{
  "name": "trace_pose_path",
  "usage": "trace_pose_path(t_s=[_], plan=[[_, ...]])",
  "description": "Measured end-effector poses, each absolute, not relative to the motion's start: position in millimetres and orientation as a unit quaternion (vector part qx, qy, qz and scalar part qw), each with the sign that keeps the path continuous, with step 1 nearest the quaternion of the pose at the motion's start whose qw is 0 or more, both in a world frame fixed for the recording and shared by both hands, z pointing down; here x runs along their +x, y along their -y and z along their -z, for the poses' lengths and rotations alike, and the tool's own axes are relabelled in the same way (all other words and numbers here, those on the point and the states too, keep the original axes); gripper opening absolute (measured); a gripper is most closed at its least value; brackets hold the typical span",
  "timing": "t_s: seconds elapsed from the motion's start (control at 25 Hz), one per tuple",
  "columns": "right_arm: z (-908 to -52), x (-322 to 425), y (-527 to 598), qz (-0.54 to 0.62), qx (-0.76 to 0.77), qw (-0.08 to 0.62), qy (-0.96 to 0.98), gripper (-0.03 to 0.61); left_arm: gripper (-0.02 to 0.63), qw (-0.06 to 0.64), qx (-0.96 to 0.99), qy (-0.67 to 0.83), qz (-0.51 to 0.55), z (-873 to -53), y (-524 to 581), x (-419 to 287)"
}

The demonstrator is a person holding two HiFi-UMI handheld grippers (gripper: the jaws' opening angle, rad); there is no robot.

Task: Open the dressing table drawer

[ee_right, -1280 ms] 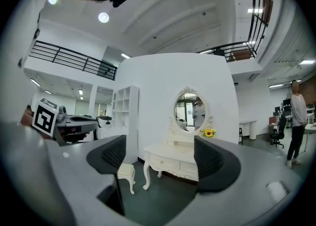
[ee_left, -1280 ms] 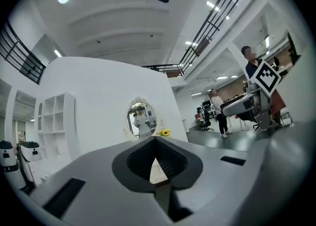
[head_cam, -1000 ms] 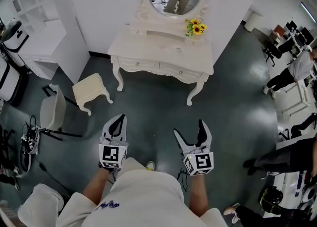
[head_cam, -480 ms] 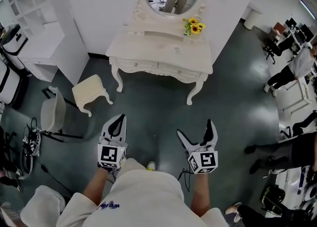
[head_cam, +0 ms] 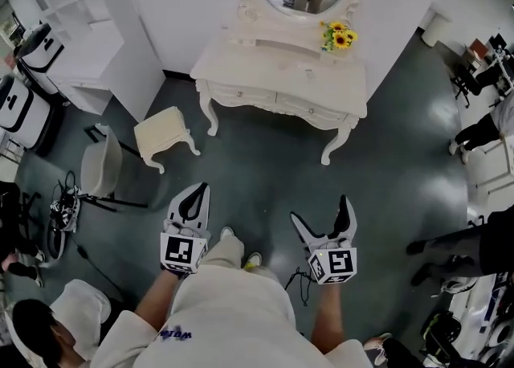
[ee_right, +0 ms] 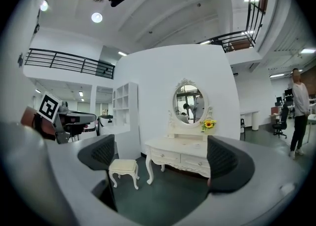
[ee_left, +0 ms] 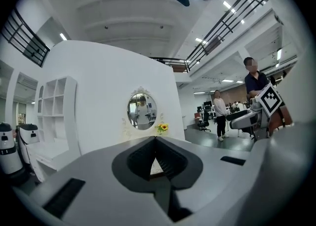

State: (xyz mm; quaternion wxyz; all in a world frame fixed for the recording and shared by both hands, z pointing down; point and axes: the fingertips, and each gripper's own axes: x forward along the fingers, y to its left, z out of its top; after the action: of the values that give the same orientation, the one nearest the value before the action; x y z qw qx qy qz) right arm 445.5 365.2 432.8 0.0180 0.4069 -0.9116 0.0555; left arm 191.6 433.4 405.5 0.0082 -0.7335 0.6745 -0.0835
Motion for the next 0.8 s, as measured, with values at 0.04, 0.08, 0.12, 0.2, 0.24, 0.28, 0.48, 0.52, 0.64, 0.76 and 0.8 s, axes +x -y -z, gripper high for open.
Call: trace_pose_path(t_s=[0.04,0.08,0.12,0.2,0.24,0.28,0.48,0.52,0.64,0.76,0.8], plan=[[-436.2,441.9,-361.1,-0.061,0.405,0.018,0.912,0.583,0.005,0.009,-0.733,-0.675,0.086,-404.1,-431.3,188.3],[-439.3,436.4,-357.8,-0.066,0.401,0.021,0.913,0.583,0.005,0.008,-0.731,-0.676,0.086,-403.7,-428.8,184.1],[-441.7,429.3,-355.5,-0.068,0.395,0.026,0.916,0.578,0.005,0.005,-0.730,-0.679,0.085,-405.7,-426.2,179.3],[-443.2,412.4,-351.9,-0.062,0.381,0.039,0.922,0.578,0.005,-0.004,-0.728,-0.681,0.084,-412.2,-418.9,169.0],[-442.8,403.3,-349.2,-0.056,0.376,0.046,0.924,0.578,0.005,-0.006,-0.727,-0.681,0.085,-414.5,-413.4,163.4],[-442.5,394.7,-345.7,-0.051,0.371,0.051,0.926,0.578,0.005,-0.006,-0.727,-0.681,0.086,-416.1,-406.9,157.3],[-445.4,358.9,-313.1,-0.055,0.369,0.056,0.926,0.577,0.005,-0.005,-0.730,-0.680,0.073,-419.4,-359.3,125.9],[-445.9,350.0,-303.7,-0.056,0.370,0.057,0.926,0.575,0.005,-0.005,-0.730,-0.680,0.071,-420.6,-347.2,118.4],[-447.5,318.7,-271.0,-0.063,0.373,0.059,0.924,0.573,0.005,-0.006,-0.731,-0.679,0.064,-417.7,-309.1,92.6],[-439.8,282.4,-238.6,-0.059,0.369,0.062,0.926,0.566,0.005,-0.008,-0.734,-0.677,0.052,-409.4,-278.6,61.5],[-435.8,271.7,-229.1,-0.056,0.369,0.063,0.926,0.563,0.005,-0.011,-0.733,-0.678,0.047,-409.2,-271.5,50.0]])
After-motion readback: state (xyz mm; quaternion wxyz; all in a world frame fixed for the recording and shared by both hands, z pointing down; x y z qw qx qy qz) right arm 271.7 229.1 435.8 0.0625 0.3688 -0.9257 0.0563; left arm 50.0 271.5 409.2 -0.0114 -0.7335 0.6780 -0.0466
